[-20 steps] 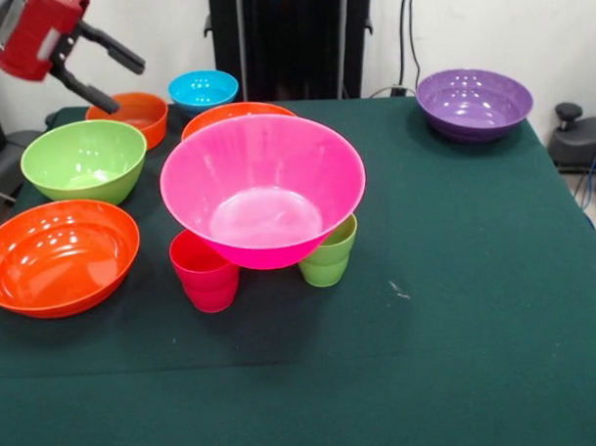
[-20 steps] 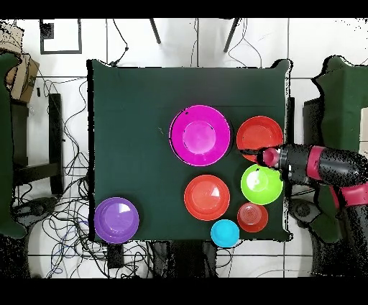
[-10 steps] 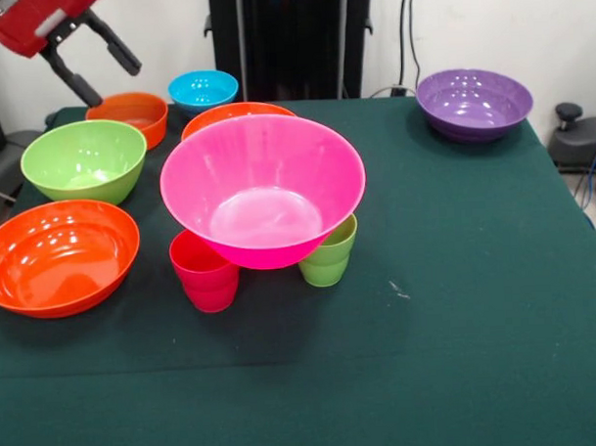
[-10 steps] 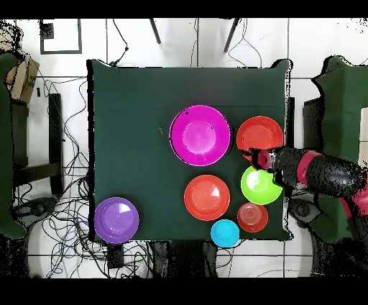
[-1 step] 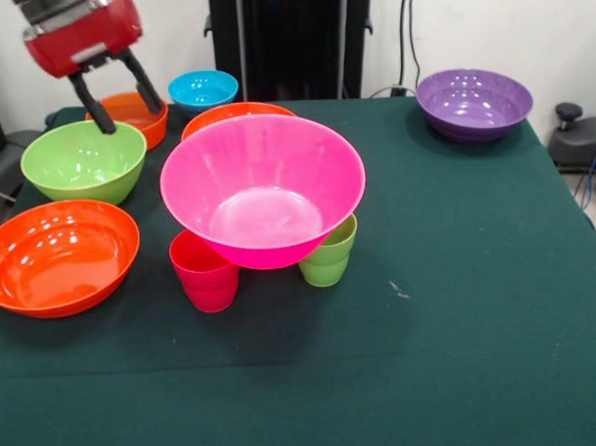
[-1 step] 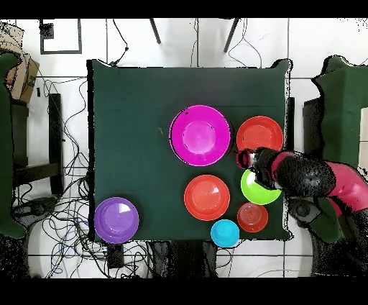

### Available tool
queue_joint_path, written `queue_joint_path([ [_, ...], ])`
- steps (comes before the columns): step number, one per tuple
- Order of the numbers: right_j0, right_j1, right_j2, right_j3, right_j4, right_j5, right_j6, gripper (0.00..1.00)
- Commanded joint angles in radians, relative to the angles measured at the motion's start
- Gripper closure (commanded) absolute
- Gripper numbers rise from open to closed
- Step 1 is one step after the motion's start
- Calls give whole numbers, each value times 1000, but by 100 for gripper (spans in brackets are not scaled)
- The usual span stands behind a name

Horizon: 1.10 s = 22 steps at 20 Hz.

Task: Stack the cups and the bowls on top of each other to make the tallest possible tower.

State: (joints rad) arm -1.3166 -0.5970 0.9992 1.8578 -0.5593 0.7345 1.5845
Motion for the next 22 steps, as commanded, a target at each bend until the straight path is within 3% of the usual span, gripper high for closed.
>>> queue_joint_path([
  [1, 82, -169, -160, 203, -84, -116, 201, 0],
  [8, -25, -510, 17, 520, 160, -135, 184, 0],
  [13, -70, -640, 99, 653, 277, -198, 152, 0],
  [15, -61, -641, 81, 677, 272, -234, 165, 0],
  [20, 66, -499, -158, 599, 58, -312, 259, 0],
  [22, 93, -478, -212, 572, 23, -318, 260, 0],
])
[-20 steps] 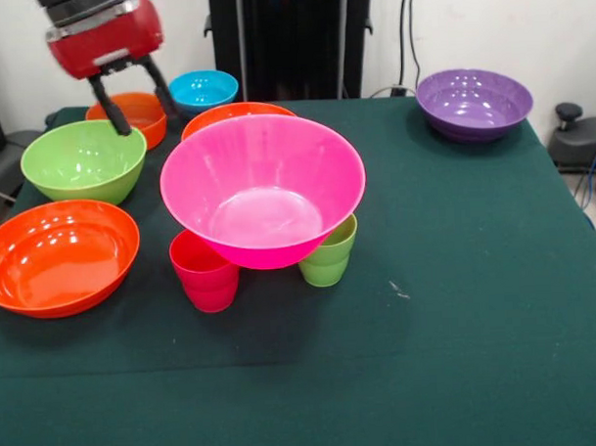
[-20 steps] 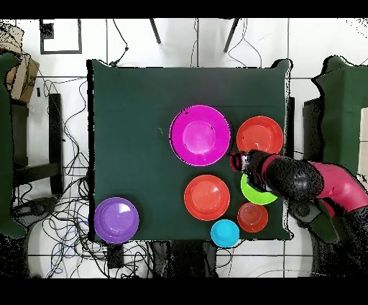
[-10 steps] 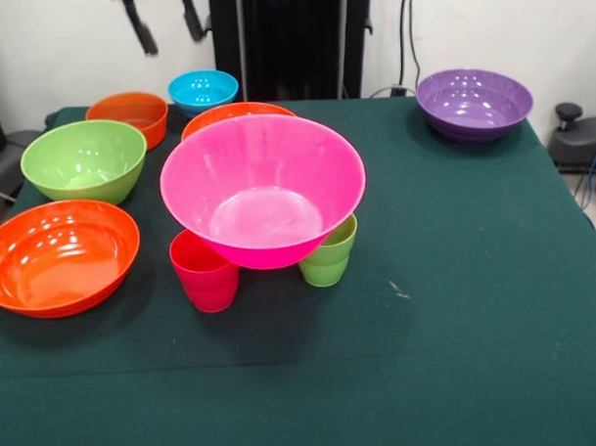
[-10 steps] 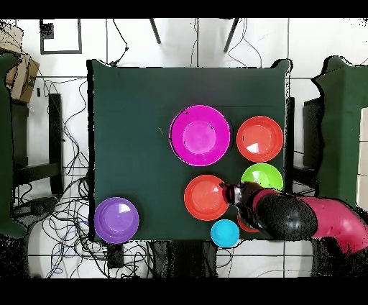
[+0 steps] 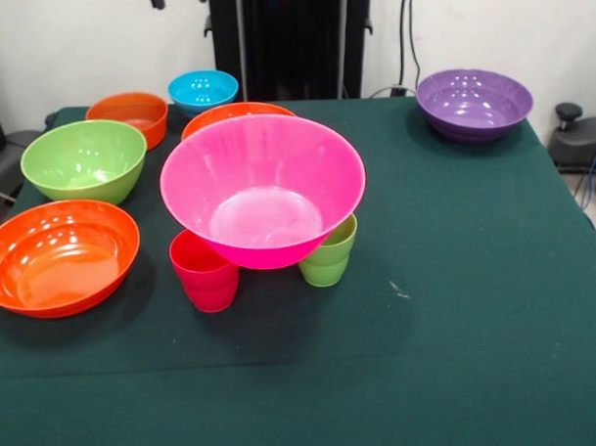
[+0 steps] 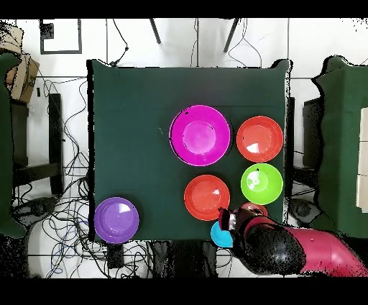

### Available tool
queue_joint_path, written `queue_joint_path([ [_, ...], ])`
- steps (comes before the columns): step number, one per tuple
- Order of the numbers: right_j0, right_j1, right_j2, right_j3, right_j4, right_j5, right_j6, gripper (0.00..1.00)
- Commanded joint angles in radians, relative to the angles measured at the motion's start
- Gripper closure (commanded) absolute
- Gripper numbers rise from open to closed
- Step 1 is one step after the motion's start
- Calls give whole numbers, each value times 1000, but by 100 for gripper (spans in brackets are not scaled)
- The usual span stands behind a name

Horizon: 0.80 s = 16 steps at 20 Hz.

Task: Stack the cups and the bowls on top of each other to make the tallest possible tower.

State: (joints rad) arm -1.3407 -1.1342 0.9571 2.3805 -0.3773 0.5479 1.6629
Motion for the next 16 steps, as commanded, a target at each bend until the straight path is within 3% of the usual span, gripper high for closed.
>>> queue_joint_path([
  [1, 120, 47, -181, 53, -160, -140, 180, 0],
  [7, 167, 30, -252, 26, -164, -129, 184, 0],
  [16, 288, 211, -387, -145, -246, -121, 169, 0],
])
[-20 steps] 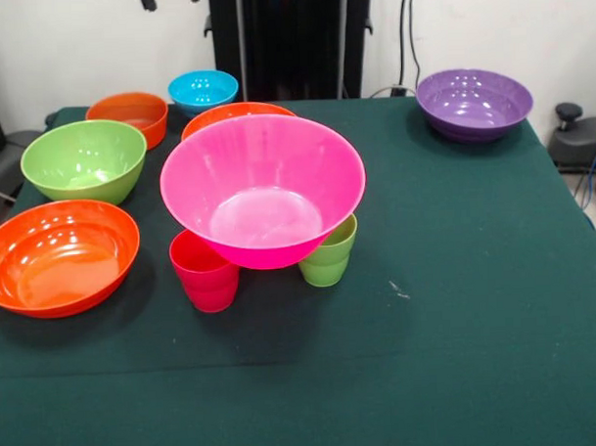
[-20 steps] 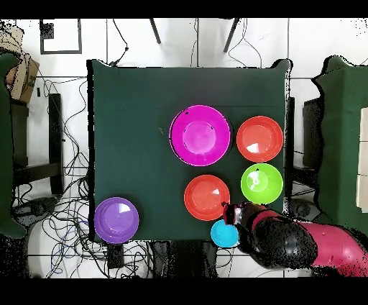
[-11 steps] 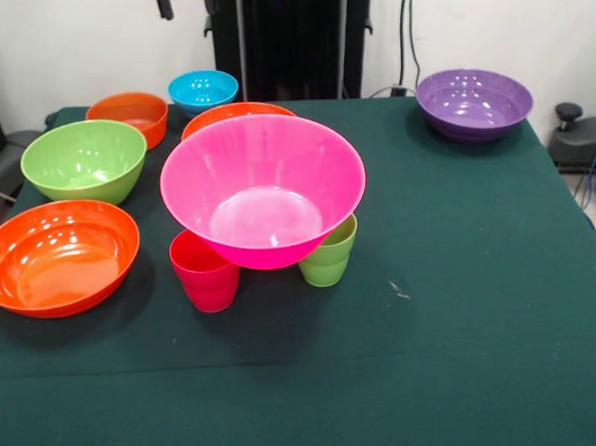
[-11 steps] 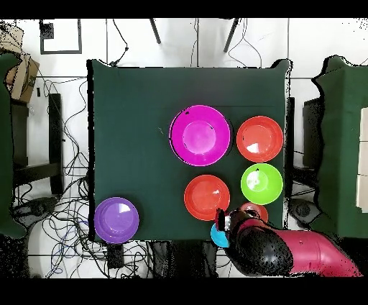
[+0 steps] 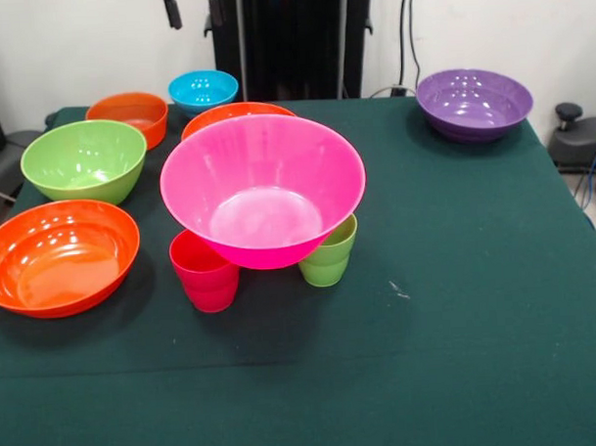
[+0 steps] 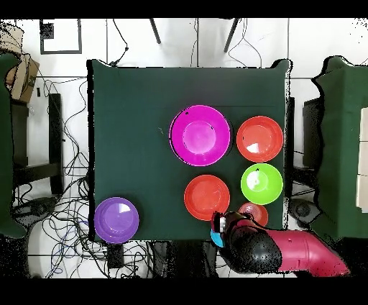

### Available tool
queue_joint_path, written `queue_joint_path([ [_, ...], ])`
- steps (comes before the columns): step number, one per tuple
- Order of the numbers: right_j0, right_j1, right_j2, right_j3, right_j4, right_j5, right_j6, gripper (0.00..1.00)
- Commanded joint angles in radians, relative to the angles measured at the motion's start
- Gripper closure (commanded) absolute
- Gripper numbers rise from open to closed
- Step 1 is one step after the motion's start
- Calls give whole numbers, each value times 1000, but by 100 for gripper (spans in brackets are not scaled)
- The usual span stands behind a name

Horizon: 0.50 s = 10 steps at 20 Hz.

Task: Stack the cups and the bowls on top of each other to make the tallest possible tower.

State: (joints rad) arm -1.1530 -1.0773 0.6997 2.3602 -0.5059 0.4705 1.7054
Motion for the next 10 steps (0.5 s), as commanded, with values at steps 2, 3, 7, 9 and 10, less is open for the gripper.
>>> queue_joint_path([
  [2, 138, 192, -171, -162, -155, -67, 141, 0],
  [3, 159, 217, -195, -183, -174, -89, 152, 0],
  [7, 202, 266, -243, -225, -195, -117, 159, 0],
  [9, 207, 251, -239, -230, -172, -94, 144, 0],
  [10, 207, 240, -239, -224, -162, -87, 139, 0],
])
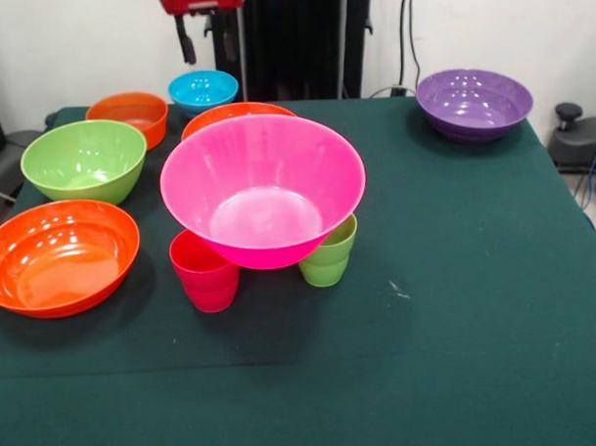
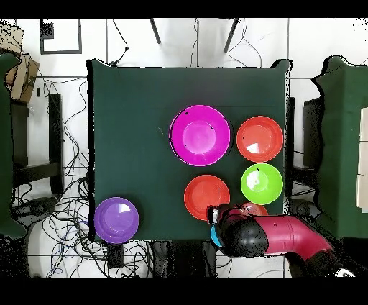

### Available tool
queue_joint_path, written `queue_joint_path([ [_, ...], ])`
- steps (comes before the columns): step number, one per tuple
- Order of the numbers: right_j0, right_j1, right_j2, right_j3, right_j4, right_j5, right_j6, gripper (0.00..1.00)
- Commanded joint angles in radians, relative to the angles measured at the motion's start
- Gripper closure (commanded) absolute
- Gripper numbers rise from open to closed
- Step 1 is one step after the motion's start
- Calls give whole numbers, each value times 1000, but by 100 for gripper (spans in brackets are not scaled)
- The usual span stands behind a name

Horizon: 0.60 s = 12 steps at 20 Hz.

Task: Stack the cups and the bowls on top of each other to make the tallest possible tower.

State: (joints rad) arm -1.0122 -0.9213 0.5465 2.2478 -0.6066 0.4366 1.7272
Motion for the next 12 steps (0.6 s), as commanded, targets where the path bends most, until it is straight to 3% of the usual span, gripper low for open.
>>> queue_joint_path([
  [1, 72, 91, -95, -113, -62, -53, 117, 0],
  [7, 93, 140, -133, -147, -70, -73, 106, 0],
  [12, 73, 143, -115, -167, -49, -40, 51, 0],
])
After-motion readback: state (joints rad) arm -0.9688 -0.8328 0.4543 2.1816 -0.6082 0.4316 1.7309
